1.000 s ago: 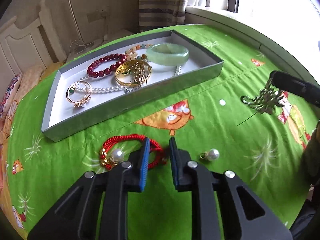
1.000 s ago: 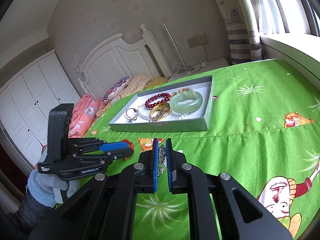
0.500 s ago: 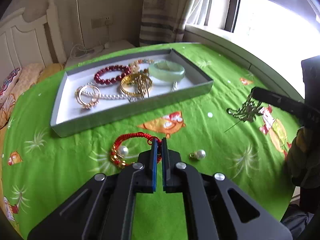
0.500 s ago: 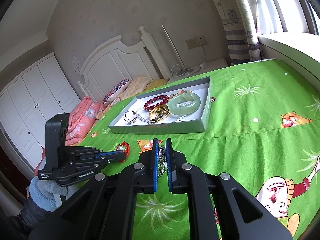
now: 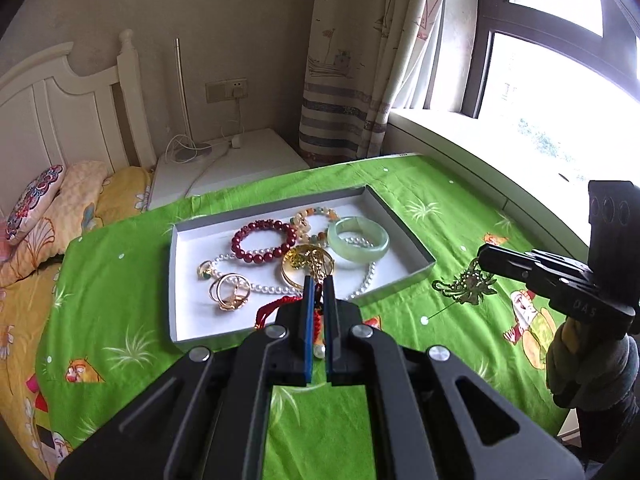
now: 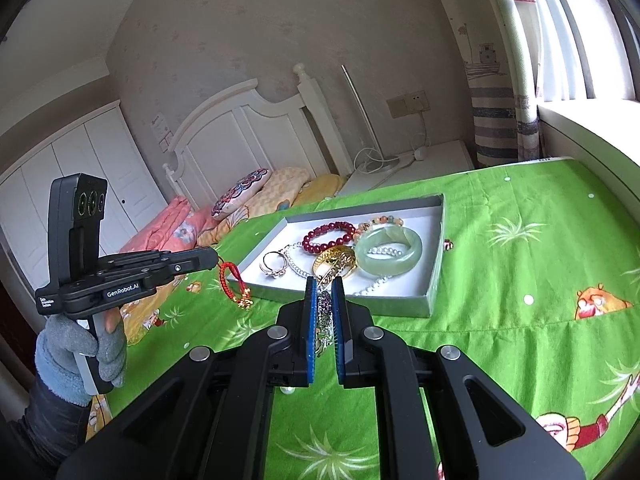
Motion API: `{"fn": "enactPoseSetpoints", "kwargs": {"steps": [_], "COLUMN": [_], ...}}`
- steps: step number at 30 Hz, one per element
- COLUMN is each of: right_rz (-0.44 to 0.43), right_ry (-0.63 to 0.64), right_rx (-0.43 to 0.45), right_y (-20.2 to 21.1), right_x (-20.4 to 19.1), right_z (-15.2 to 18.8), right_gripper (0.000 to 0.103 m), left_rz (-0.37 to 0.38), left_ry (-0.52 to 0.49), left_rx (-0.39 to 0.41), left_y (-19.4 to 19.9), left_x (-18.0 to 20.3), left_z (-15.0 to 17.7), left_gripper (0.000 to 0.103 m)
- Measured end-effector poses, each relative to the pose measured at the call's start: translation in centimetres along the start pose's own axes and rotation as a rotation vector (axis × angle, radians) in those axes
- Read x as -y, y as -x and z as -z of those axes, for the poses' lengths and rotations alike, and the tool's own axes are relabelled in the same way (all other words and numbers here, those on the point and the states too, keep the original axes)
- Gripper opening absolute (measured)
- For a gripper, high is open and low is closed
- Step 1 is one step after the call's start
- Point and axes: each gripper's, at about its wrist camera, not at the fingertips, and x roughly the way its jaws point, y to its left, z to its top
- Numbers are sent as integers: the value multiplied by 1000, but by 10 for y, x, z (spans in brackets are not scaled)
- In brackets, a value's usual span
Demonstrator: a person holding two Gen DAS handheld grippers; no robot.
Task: Organize jewelry
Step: 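Carry the red string bracelet with the left tool toward the box while the right tool carries the pendant, then lower both held items into the box and open both tools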
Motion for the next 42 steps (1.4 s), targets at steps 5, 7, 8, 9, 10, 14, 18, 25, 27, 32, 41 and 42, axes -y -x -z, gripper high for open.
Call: {"fn": "enactPoseSetpoints", "kwargs": {"steps": [5, 7, 8, 9, 10, 14, 18, 25, 27, 32, 41, 42], "right_rz": [-4, -4, -3, -3, -5, -24, -35, -93, -108, 5, 4, 6], "right_ry": [13, 15, 15, 14, 11, -6, -8, -93, -131, -94, -104, -97], "right_rx": [-4, -10, -15, -18, -21, -30, -50, -60, -71, -108, -46, -39], "right_y": [-16, -24, -29, -33, -37, -51, -71, -108, -117, -129, -103, -99], "right_x": [-4, -5, -5, -6, -5, -6, -9, -3, 2, 5, 12, 10], "right_z": [-13, -17, -18, -19, -21, -28, -36, -47, -44, -28, -30, -30], "right_gripper": [10, 10, 10, 9, 9, 9, 10, 9, 9, 11, 62, 62], "left_rz": [-29, -35, -36, -36, -40, -62, -99, -183, -191, -177, -197, -207], "left_ry": [-3, 3, 7, 10, 11, 16, 40, 59, 68, 111, 148, 147], "left_rx": [5, 4, 2, 0, -2, -15, -26, -52, -68, -70, 34, 45], "left_y": [-1, -3, -5, -7, -8, -21, -38, -64, -73, -87, -67, -63], "left_x": [-4, -7, -8, -9, -10, -13, -24, -43, -46, -52, -51, -50], "left_z": [-19, -24, -26, -28, -29, -33, -42, -58, -58, -48, -34, -32], "left_gripper": [3, 3, 3, 3, 3, 3, 3, 4, 4, 60, 90, 92]}}
